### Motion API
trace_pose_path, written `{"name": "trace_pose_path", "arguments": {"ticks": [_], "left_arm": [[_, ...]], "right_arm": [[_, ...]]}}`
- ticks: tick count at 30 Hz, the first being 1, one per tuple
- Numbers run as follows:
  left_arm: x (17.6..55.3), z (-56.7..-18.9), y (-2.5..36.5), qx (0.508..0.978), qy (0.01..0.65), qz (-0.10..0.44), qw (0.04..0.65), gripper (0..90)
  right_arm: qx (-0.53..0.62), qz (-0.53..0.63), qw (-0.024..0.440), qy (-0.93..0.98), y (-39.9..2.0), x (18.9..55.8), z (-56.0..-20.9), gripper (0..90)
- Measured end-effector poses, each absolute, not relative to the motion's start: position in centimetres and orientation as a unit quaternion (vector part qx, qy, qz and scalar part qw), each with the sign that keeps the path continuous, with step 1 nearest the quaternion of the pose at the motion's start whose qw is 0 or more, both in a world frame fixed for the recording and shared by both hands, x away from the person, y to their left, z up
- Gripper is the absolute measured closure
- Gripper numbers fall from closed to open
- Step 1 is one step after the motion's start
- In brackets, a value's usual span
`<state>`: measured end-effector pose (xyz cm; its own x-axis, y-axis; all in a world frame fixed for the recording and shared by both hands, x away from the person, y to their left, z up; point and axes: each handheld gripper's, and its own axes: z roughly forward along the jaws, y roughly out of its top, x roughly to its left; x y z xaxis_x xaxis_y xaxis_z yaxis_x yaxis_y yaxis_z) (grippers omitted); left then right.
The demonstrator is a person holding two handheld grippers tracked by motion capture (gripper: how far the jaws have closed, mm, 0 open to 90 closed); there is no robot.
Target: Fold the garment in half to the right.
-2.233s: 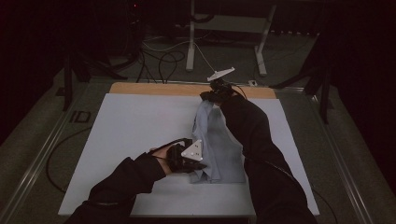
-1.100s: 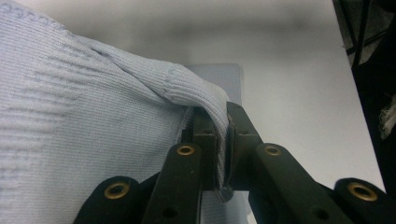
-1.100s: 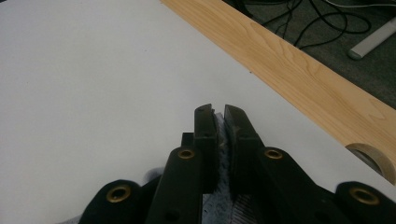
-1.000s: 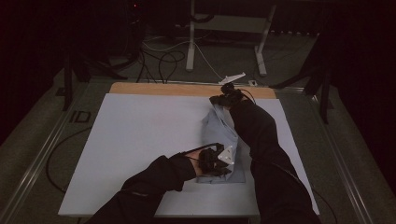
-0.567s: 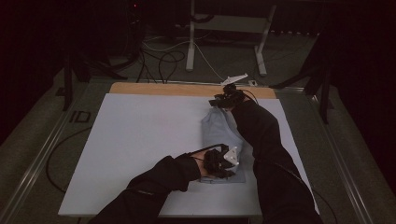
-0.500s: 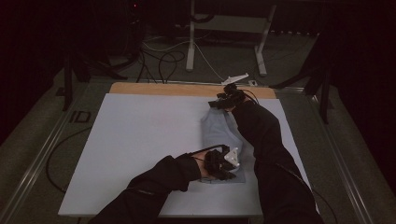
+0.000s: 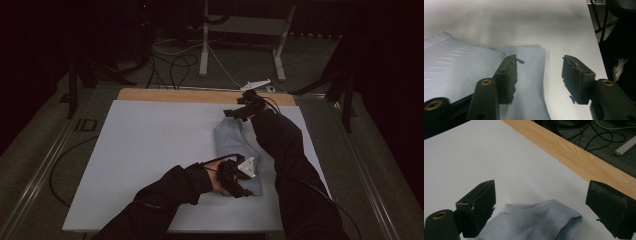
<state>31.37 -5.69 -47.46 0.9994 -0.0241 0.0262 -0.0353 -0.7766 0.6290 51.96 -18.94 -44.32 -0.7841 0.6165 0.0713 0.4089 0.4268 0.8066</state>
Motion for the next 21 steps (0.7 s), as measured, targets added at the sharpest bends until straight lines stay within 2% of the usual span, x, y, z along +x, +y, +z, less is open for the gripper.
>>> {"name": "trace_pose_path", "arguments": {"ticks": [6,14,16,18,21], "left_arm": [[31.4,-47.0,-5.1,0.942,-0.014,0.005,0.335,38.9],[31.2,-46.5,-4.1,0.941,-0.02,0.0,0.338,37.7],[31.2,-46.3,-3.6,0.939,-0.014,-0.001,0.342,32.0],[31.3,-46.2,-3.1,0.938,-0.005,-0.003,0.347,30.3],[31.5,-46.0,-2.1,0.938,-0.009,-0.018,0.346,19.0]], "right_arm": [[0.3,0.447,0.123,0.833,-19.3,51.3,-43.9,9.4],[0.298,0.441,0.14,0.835,-19.7,50.5,-43.6,9.4],[0.296,0.436,0.15,0.836,-19.8,50.0,-43.6,9.4],[0.298,0.439,0.146,0.835,-19.8,49.8,-43.6,9.4],[0.295,0.44,0.147,0.836,-20.1,49.1,-43.6,9.4]]}}
